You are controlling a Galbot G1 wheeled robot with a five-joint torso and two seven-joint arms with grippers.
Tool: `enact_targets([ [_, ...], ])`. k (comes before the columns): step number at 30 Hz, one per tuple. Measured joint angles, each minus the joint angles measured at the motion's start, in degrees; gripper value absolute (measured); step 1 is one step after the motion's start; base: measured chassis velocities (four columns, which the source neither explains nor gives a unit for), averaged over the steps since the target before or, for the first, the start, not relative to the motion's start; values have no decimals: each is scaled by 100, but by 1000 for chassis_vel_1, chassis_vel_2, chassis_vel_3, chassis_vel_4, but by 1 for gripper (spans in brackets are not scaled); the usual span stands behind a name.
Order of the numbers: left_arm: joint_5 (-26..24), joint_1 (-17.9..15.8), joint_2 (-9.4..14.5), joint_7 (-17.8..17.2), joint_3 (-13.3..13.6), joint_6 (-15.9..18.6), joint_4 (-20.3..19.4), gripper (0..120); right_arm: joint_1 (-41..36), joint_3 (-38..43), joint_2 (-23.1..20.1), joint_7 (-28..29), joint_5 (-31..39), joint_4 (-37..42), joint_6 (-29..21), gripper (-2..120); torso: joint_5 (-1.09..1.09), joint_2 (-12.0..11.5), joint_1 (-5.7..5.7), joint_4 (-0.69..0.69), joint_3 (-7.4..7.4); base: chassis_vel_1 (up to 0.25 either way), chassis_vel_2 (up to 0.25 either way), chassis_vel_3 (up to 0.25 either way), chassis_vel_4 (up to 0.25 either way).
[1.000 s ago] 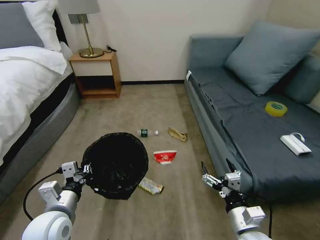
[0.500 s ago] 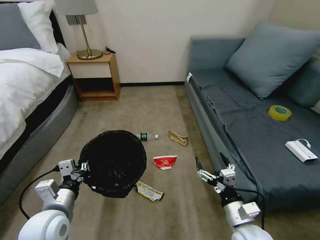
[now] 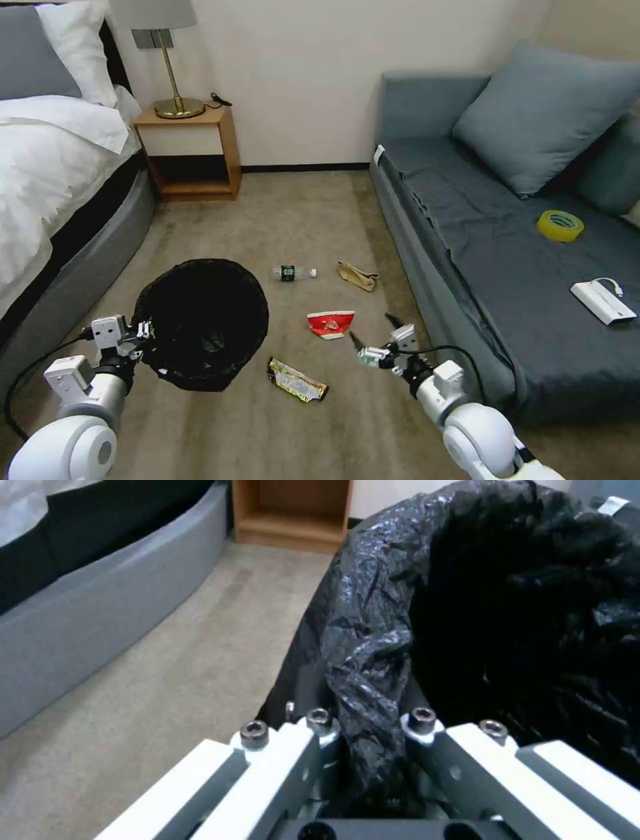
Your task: Pick up the trash bin, then pick up the garbage on the floor and place it into the trash bin.
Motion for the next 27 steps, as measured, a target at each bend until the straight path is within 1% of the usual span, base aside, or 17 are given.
enact_targets([
  [2, 18, 15, -22, 57, -24, -21, 44, 4, 299, -320, -8, 5, 91, -252, -77, 100, 0, 0, 0, 1, 0, 0, 0, 0, 0],
  [3, 18, 15, -22, 57, -24, -21, 44, 4, 299, -320, -8, 5, 91, -252, -77, 100, 0, 0, 0, 1, 0, 0, 0, 0, 0],
  [6, 77, 64, -45, 208, -80, -94, 118, 4, 914, -973, 53, -114, 229, -816, -282, 100, -1, 0, 0, 1, 0, 0, 0, 0, 0],
  [8, 83, 78, -45, 277, -100, -146, 142, 4, 1018, -1105, 77, -142, 268, -929, -339, 100, 1, 0, 0, 1, 0, 0, 0, 0, 0],
  [11, 122, 145, -17, 518, -235, -272, 227, 4, 1482, -1707, 228, -435, 462, -1567, -628, 100, 0, 0, 0, 0, 0, 0, 0, 0, 0],
  [12, 122, 145, -17, 518, -235, -272, 227, 4, 1482, -1707, 228, -435, 462, -1567, -628, 100, 0, 0, 0, 0, 0, 0, 0, 0, 0],
  [15, 124, 187, -13, 601, -314, -287, 242, 4, 1679, -1959, 311, -717, 532, -1928, -740, 100, -1, 0, 0, 1, 0, 0, 0, 0, 0],
  [16, 125, 217, -15, 656, -372, -313, 248, 4, 1813, -2092, 356, -939, 550, -2155, -756, 100, -1, 0, 0, 0, 0, 0, 0, 0, 0],
  [20, 129, 261, -51, 722, -452, -359, 249, 4, 1987, -2213, 465, -1157, 606, -2423, -767, 100, -1, 0, 0, -1, 0, 0, 0, 0, 0],
  [21, 130, 304, -83, 765, -495, -397, 249, 4, 2136, -2268, 598, -1320, 642, -2652, -787, 100, -1, 0, 0, 0, 0, 0, 0, 0, 0],
  [23, 132, 326, -93, 786, -509, -414, 249, 4, 2212, -2299, 670, -1383, 643, -2776, -787, 100, -2, 0, 0, 0, 0, 0, 0, 0, 0],
  [25, 139, 397, -107, 843, -552, -452, 238, 4, 2462, -2403, 908, -1591, 642, -3167, -769, 100, -1, 0, 0, 0, 0, 0, 0, 0, 0],
  [26, 139, 397, -107, 843, -552, -452, 238, 4, 2462, -2403, 908, -1591, 642, -3167, -769, 100, -1, 0, 0, 0, 0, 0, 0, 0, 0],
  [27, 140, 425, -110, 869, -577, -469, 221, 4, 2587, -2447, 1043, -1682, 625, -3398, -753, 100, -1, 0, 0, 1, 0, 0, 0, 0, 0],
])
